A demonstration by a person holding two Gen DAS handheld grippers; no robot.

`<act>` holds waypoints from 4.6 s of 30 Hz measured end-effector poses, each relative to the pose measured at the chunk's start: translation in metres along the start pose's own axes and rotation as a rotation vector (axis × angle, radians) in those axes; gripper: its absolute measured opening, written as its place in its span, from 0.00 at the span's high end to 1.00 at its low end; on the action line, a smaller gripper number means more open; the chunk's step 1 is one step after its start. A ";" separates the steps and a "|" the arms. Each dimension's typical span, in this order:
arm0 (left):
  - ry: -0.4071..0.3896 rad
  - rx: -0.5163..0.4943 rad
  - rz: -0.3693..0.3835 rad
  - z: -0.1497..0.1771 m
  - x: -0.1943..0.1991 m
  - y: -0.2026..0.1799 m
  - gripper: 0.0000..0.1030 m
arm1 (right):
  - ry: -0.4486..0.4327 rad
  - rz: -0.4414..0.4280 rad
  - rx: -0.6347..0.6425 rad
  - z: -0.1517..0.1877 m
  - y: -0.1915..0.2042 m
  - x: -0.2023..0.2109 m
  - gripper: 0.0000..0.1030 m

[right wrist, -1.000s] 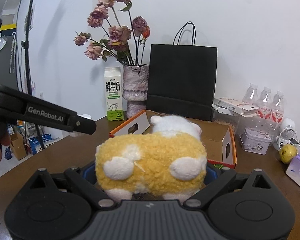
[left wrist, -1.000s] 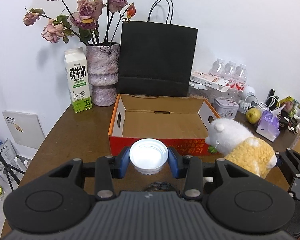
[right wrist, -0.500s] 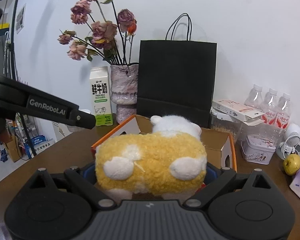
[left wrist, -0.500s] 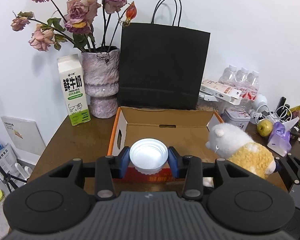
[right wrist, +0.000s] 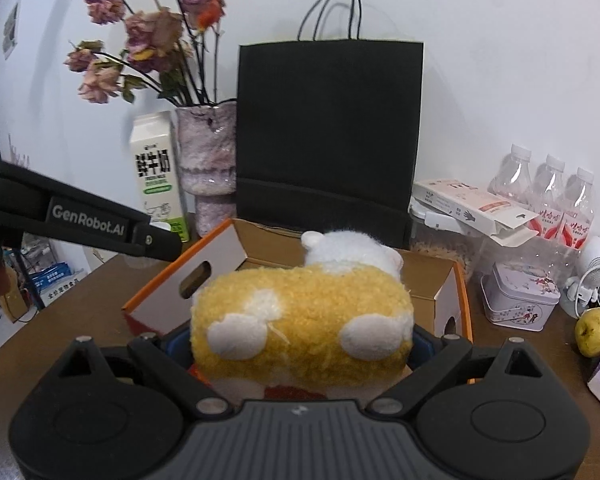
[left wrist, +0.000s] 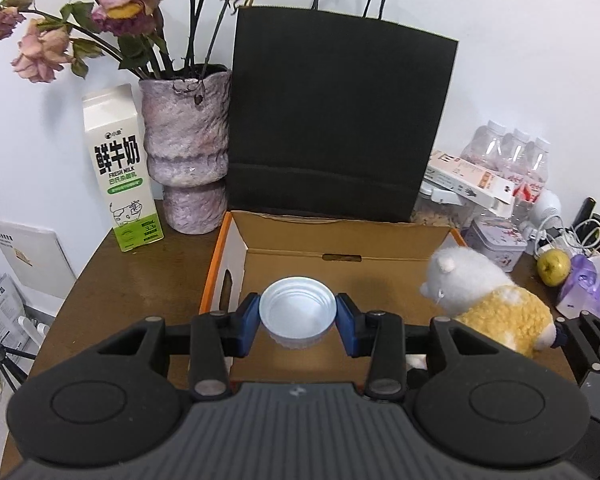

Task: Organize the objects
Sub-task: 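Carry the cap and the plush sheep with both grippers over the cardboard box, then open the left gripper to drop the cap while the right gripper releases the sheep into the box, then withdraw both grippers from the box and move toward the white tissue and wooden block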

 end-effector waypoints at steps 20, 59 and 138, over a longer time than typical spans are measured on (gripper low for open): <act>0.050 0.009 -0.035 -0.001 -0.069 0.020 0.60 | 0.087 0.014 0.014 0.016 -0.005 -0.070 0.06; -0.016 -0.024 -0.080 0.000 -0.034 0.016 0.02 | 0.074 0.060 0.027 0.016 -0.016 -0.041 0.00; -0.103 -0.041 -0.040 0.207 0.210 0.020 0.00 | 0.028 0.058 -0.005 0.190 0.034 0.204 0.00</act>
Point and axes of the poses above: each gripper's, at about its wrist camera, not at the fingertips, and x roughly against the way its jaws point, y to its left, z to its underside, the point moved 10 cm from there along -x, roughly the way its jaws point, and after that the axes turned 11 degrees about z, right-handed, at the moved point
